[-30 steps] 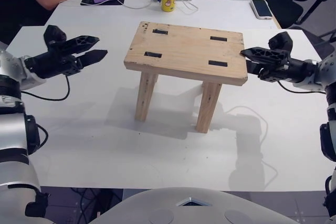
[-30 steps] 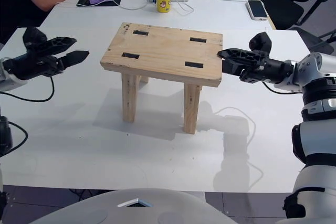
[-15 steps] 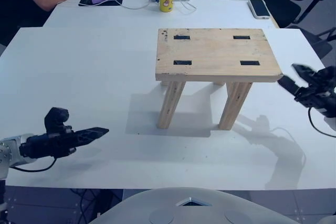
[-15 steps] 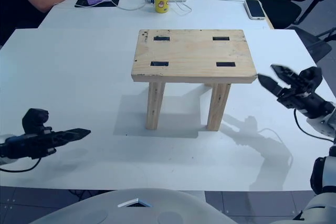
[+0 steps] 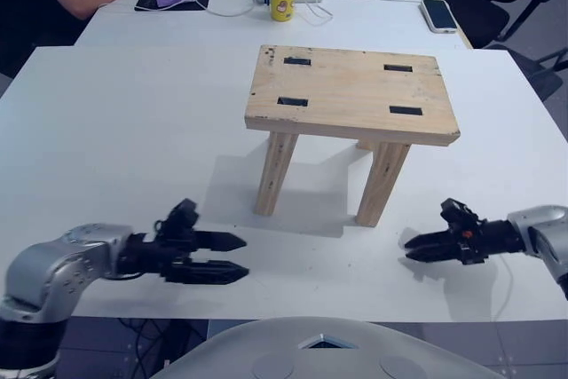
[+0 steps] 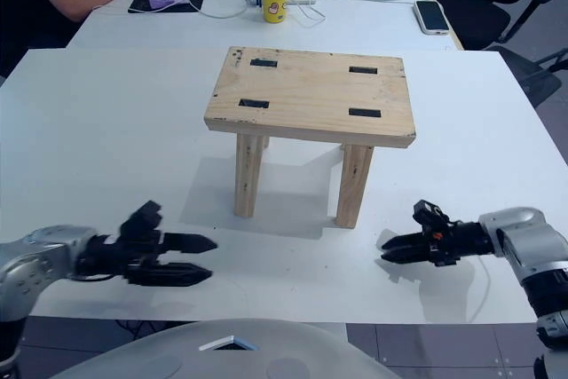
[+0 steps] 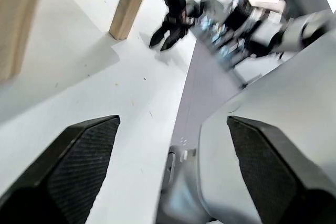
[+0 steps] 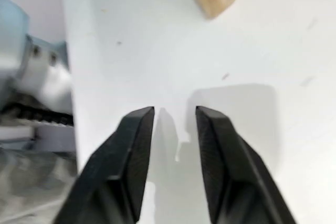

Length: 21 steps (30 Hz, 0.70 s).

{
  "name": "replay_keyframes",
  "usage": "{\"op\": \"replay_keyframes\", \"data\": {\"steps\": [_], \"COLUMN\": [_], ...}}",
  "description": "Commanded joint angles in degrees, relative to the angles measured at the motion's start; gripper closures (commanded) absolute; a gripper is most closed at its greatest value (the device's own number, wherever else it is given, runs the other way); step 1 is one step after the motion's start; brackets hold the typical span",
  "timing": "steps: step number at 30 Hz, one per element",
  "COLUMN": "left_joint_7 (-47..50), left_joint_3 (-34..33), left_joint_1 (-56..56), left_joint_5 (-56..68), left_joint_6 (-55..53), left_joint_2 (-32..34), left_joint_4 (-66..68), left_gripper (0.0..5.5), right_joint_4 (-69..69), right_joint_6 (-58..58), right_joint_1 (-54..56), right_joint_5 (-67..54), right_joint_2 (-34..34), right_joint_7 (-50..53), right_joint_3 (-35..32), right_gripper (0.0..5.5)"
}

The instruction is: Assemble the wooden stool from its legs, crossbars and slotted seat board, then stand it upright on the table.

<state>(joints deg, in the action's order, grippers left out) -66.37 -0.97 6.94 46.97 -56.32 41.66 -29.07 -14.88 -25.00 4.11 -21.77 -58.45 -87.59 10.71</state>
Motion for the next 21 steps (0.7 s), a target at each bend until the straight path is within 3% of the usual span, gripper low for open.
{"op": "replay_keyframes", "data": {"steps": [1,5,8,15,19,21], "left_joint_7": [4.2,3.5,2.1,4.4,10.1,15.6], "left_joint_3": [7.8,17.8,21.5,30.1,31.8,31.6], "left_joint_1": [-6.5,-14.6,-18.4,-29.3,-37.2,-44.2], "left_joint_5": [-8.5,-18.3,-21.5,-32.1,-41.1,-46.4], "left_joint_6": [8.8,16.9,19.4,27.8,35.6,41.6], "left_joint_2": [-4.0,-5.6,-5.6,-13.6,-18.6,-21.8], "left_joint_4": [1.5,5.8,7.4,20.7,39.1,55.6], "left_gripper": [2.35,3.08,3.56,4.7,5.3,5.48], "right_joint_4": [2.2,10.4,14.9,-2.1,-16.6,-26.4], "right_joint_6": [0.8,-5.7,-9.7,-0.6,15.3,24.4], "right_joint_1": [1.9,3.5,5.7,19.6,28.0,34.2], "right_joint_5": [1.2,-6.5,-15.8,-7.1,3.5,9.7], "right_joint_2": [1.9,-2.9,-6.3,11.4,18.7,22.6], "right_joint_7": [-0.8,-4.9,-4.9,3.7,9.7,13.6], "right_joint_3": [1.1,6.3,8.6,4.6,5.8,7.3], "right_gripper": [4.73,5.47,5.5,5.5,5.5,5.5]}}
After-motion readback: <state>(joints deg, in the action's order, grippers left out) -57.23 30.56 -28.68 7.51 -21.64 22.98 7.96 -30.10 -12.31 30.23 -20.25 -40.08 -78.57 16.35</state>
